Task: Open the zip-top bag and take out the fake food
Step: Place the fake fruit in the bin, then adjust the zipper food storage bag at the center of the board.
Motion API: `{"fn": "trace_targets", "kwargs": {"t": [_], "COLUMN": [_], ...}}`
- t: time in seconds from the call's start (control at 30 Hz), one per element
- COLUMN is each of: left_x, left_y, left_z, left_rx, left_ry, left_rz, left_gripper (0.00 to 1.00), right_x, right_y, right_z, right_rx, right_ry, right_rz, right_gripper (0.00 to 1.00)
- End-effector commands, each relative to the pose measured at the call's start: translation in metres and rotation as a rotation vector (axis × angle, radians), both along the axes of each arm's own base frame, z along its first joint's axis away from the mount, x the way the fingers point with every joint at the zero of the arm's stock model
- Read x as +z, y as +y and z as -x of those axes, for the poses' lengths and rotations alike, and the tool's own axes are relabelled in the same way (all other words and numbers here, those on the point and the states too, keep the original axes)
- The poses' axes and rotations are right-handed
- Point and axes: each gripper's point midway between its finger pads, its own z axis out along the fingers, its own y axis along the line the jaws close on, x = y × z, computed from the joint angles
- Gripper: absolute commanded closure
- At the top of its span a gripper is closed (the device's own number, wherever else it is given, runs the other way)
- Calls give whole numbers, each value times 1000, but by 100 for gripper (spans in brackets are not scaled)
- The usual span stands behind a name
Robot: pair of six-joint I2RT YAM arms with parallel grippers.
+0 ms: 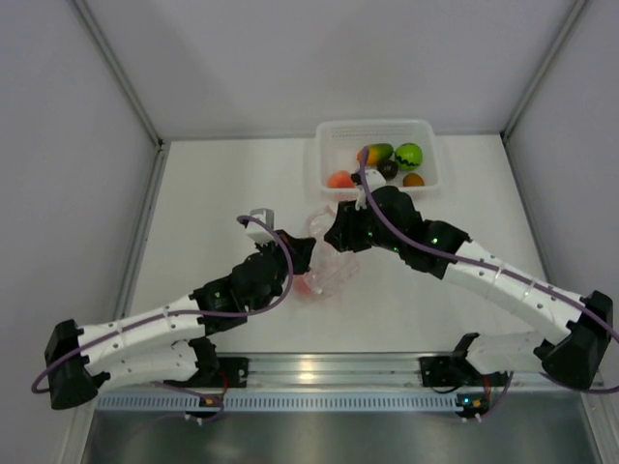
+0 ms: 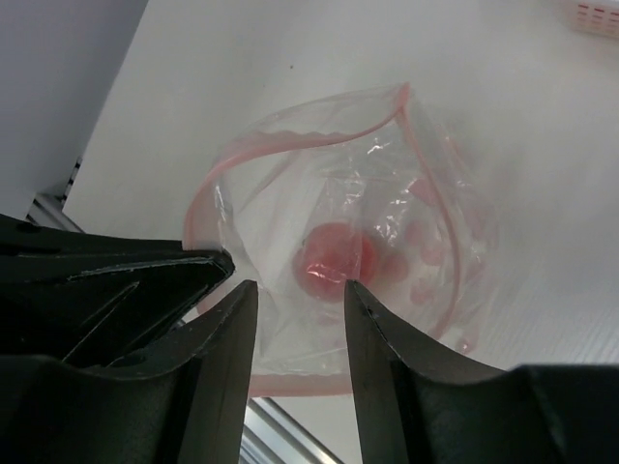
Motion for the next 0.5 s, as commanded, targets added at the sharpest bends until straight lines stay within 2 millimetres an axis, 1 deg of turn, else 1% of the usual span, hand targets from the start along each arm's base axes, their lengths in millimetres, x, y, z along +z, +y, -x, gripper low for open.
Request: {"fn": "trace_targets", "kwargs": {"t": [0.0, 0.03, 0.13, 0.17, 0.23, 0.3, 0.33, 0.47], "left_x": [27, 31, 39, 42, 47, 51, 52, 60], "left_y": [-4, -2, -3, -3, -2, -2, -3, -9], "left_z": [1, 2, 5, 6, 9, 10, 12, 15], "left_rx": [-9, -11, -30, -36, -48, -52, -61, -90], "left_ry": [-24, -28, -32, -34, -37, -36, -37, -37], "left_rz": [110, 123, 153, 158, 182, 205, 215, 278], "left_gripper": [100, 100, 100, 100, 100, 100, 100, 100], "right_x": [19, 20, 9, 1, -7, -16, -17, -31], "right_y": [13, 16, 26, 26, 22, 24, 23, 33], "right_z": [-6, -5, -6, -9, -14, -14, -16, -12], "right_rx": [-83, -86, -105, -127, -176, -194, -215, -217], "right_ry": [-57, -61, -49, -44, -34, -18, -25, -8], "right_rz": [-89, -85, -68, -48, -39, -46, -45, -9], "right_gripper": [59, 59, 59, 59, 60, 61, 61, 62]}}
